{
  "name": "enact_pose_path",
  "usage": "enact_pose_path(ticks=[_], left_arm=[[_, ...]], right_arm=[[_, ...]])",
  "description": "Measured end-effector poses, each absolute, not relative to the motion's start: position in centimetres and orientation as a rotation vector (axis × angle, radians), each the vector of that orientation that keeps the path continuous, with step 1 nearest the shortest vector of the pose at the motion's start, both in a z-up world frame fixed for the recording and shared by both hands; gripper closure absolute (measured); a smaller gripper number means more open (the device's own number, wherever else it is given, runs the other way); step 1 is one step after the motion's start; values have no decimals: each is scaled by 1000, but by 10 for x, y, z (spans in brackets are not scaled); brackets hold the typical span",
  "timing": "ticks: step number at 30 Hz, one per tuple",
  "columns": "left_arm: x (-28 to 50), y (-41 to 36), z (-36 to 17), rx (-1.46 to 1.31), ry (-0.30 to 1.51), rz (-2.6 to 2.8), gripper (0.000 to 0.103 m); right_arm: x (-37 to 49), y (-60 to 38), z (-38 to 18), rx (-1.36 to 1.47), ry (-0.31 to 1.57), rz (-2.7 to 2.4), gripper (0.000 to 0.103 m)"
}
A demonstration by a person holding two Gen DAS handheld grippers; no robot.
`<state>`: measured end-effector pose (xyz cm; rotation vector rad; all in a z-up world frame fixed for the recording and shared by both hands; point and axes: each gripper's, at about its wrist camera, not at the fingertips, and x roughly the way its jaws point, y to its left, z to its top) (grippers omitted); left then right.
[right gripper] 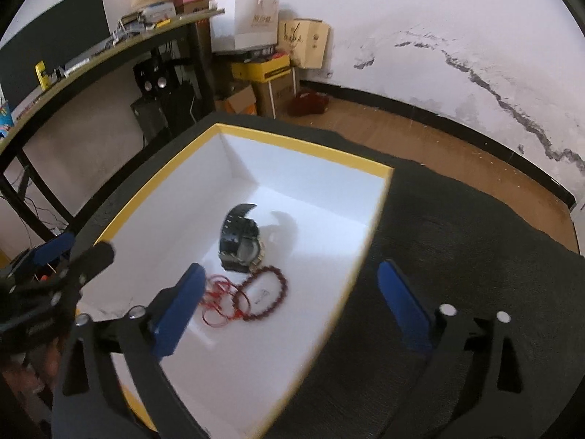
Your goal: Organize jewelry
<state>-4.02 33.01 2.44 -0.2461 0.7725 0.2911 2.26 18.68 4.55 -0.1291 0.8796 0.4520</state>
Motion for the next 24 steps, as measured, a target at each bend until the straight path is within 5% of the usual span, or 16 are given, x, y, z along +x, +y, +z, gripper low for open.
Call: enact_pose_path(ticks=[13, 24], left_arm=[[-21, 187, 59, -147, 651, 32, 6], [10, 33, 28, 8, 715, -142, 6]], right_arm=[[-23, -12, 57, -75, 737, 143, 7], [-37, -147, 18, 38, 793, -51, 7]])
